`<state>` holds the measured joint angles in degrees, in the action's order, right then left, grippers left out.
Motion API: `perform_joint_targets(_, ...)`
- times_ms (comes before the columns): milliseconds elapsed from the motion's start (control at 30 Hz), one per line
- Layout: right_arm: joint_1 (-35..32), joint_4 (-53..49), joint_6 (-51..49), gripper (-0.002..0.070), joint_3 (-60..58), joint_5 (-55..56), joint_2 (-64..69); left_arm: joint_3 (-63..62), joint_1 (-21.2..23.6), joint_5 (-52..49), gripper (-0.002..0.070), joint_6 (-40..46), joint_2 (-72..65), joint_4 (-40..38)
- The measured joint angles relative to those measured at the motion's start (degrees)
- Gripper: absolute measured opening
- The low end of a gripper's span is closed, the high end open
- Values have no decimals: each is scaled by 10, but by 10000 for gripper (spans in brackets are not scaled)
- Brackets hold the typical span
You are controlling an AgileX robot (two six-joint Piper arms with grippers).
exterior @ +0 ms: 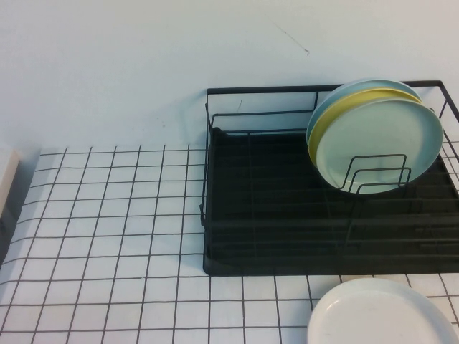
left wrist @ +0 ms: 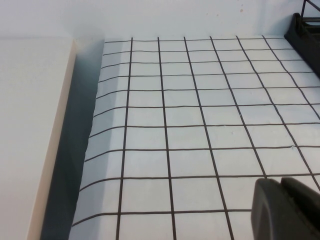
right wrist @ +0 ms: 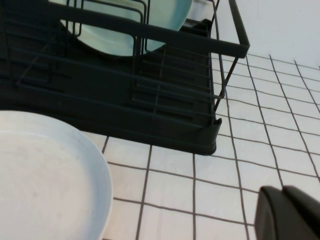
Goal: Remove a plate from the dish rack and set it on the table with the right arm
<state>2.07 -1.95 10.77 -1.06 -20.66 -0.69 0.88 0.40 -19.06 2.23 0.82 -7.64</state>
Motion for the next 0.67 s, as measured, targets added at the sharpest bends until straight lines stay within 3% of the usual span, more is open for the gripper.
perform_joint_targets(667,1,0,-19,-2,0,0,0,0,0,0,-3,2,0,0)
